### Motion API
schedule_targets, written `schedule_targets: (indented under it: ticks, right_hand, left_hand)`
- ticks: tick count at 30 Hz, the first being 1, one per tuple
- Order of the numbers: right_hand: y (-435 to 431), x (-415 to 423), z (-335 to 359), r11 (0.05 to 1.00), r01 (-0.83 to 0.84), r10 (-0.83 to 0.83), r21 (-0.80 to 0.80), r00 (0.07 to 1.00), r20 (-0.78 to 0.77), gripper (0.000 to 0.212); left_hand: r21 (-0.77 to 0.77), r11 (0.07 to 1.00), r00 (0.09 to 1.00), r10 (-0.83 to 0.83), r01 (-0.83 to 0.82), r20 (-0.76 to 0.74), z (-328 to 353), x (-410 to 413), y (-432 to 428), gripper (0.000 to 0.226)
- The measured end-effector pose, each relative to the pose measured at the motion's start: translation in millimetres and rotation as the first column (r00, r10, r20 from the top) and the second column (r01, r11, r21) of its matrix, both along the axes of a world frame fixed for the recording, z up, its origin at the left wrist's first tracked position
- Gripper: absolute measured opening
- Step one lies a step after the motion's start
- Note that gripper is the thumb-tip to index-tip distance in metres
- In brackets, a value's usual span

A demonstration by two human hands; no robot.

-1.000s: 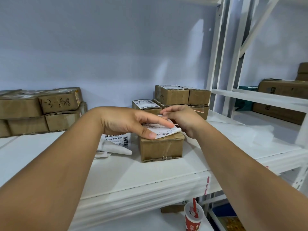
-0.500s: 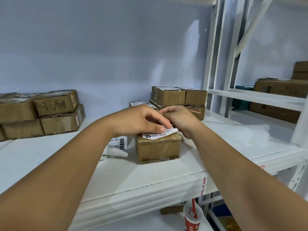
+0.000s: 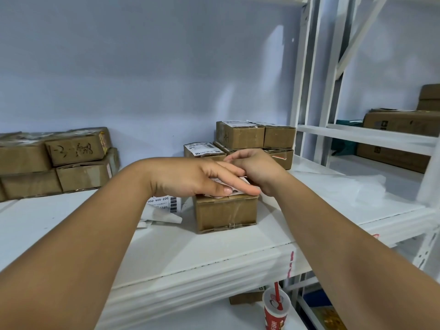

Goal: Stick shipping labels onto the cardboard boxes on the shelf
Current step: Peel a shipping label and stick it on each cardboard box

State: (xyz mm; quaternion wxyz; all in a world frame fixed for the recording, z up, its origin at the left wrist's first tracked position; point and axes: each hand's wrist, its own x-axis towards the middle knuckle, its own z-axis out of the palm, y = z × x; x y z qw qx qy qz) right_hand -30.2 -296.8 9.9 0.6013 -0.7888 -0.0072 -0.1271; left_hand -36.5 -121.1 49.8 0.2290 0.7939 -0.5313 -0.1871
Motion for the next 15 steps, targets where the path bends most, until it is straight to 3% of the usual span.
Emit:
schedule_targets:
  ticks: [3, 7, 12, 15]
  right_hand:
    - [-0.4, -1.9, 1.5, 1.0, -0.018, 0.018, 0.018, 1.0, -0.006, 0.017]
    - [-1.9, -3.5, 2.3, 1.0, 0.006, -0.006, -0.011, 1.0, -0.018, 0.02]
    - [-1.4, 1.2, 1.0, 1.0, 0.023, -0.022, 0.019, 0.999, -0.043, 0.009]
    - [-1.1, 2.9, 0.6, 0.999, 0.054, -0.054, 0.003, 0.997, -0.063, 0.007]
  left_hand:
    - [-0.065, 0.998, 0.996, -0.013, 0.007, -0.085, -0.5, -1.0, 2.1, 0.033]
    - [-0.387, 0.908, 0.95, 0.036, -0.16, -0.31, -4.8, 3.9, 0.7, 0.026]
    - [-0.504, 0.758, 0.91, 0.362, -0.415, -0.205, -5.7, 12.0, -6.3, 0.014]
    - [-0.54, 0.596, 0.79, 0.555, -0.595, -0.259, -4.0, 17.1, -4.9, 0.011]
